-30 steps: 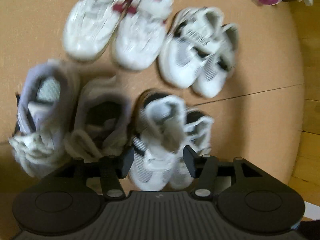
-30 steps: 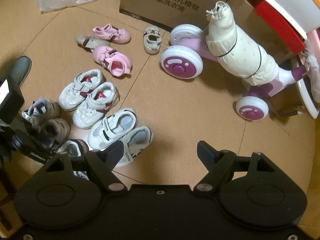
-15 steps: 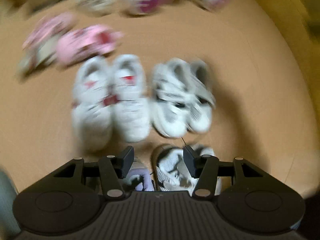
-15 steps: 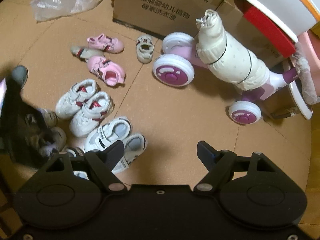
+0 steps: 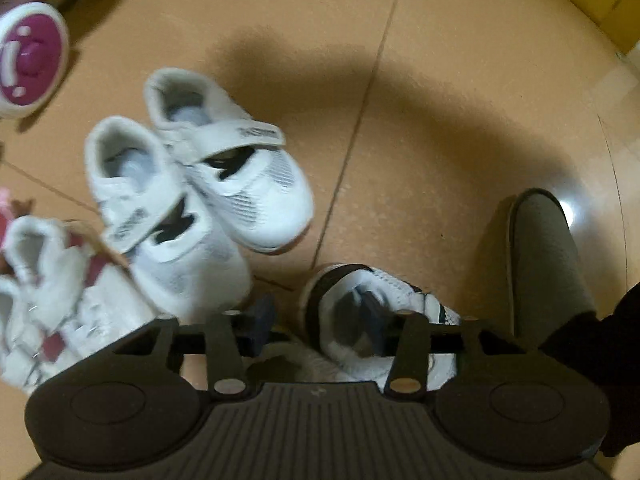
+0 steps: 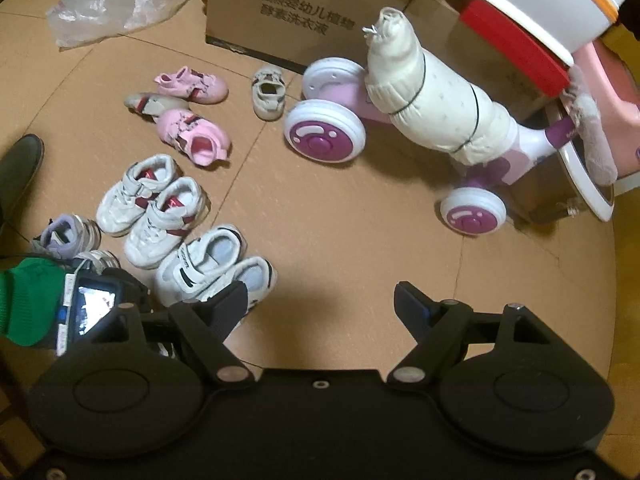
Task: Organize scattered shoes
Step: 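Lower the white mesh sneaker beside the lavender-lined sneakers and open the left tool, then reach the left tool toward a pink bear-print sock shoe by the box, then grasp the pink bear-print sock shoe at its opening with the left tool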
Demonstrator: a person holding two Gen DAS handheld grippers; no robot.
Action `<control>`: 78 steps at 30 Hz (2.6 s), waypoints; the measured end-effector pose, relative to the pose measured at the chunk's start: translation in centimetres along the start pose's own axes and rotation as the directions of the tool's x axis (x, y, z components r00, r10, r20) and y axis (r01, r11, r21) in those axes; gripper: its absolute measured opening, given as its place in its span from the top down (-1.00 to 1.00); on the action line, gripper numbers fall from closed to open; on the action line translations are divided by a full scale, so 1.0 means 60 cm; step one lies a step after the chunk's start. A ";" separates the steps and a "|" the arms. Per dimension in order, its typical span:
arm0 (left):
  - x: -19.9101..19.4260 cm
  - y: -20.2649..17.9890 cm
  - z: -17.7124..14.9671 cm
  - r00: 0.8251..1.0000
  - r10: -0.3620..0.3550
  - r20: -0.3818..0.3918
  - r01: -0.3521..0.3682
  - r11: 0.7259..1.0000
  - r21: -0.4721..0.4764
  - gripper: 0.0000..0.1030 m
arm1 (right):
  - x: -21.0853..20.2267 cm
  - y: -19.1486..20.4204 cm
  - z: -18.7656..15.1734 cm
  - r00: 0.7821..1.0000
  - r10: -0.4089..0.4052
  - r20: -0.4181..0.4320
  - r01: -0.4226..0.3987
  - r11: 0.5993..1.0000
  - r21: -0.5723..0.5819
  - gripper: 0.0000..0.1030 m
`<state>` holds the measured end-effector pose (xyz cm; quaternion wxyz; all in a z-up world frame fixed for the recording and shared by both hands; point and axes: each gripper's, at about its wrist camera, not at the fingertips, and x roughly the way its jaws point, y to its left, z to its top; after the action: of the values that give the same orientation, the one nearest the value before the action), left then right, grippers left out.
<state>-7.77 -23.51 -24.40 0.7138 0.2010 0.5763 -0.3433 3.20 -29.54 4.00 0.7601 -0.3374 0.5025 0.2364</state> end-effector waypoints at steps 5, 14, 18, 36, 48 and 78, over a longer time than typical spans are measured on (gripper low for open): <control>0.003 -0.004 0.020 1.000 -0.026 0.015 0.026 0.999 0.030 0.67 | -0.003 -0.001 0.002 1.000 0.003 0.011 -0.003 1.000 0.002 -0.57; -0.022 -0.006 0.003 1.000 -0.014 0.012 0.013 0.997 0.076 0.49 | -0.008 -0.002 0.014 1.000 -0.005 0.023 0.005 1.000 0.005 -0.57; -0.074 0.022 -0.010 0.999 -0.028 0.023 0.026 0.997 0.078 0.48 | -0.019 -0.014 0.027 0.997 0.022 0.078 -0.028 0.997 0.076 -0.57; -0.379 0.480 -0.068 0.928 0.368 -0.056 -0.372 0.908 -0.193 -0.23 | -0.047 -0.068 0.085 0.914 0.154 0.376 -0.306 0.870 0.387 -0.55; -0.243 0.653 -0.107 0.940 0.301 -0.158 -0.339 0.865 -0.371 -0.23 | 0.007 -0.019 0.135 0.929 0.205 0.308 -0.312 0.882 0.353 -0.52; -0.136 0.731 -0.155 0.966 0.220 -0.137 -0.256 0.727 -0.637 0.66 | 0.117 0.018 0.116 0.963 0.229 0.140 -0.265 0.890 0.370 -0.52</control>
<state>16.74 14.92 -23.71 0.7618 0.0219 0.6470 -0.0227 9.34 -23.43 -0.92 0.7978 -0.1033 0.5420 0.2432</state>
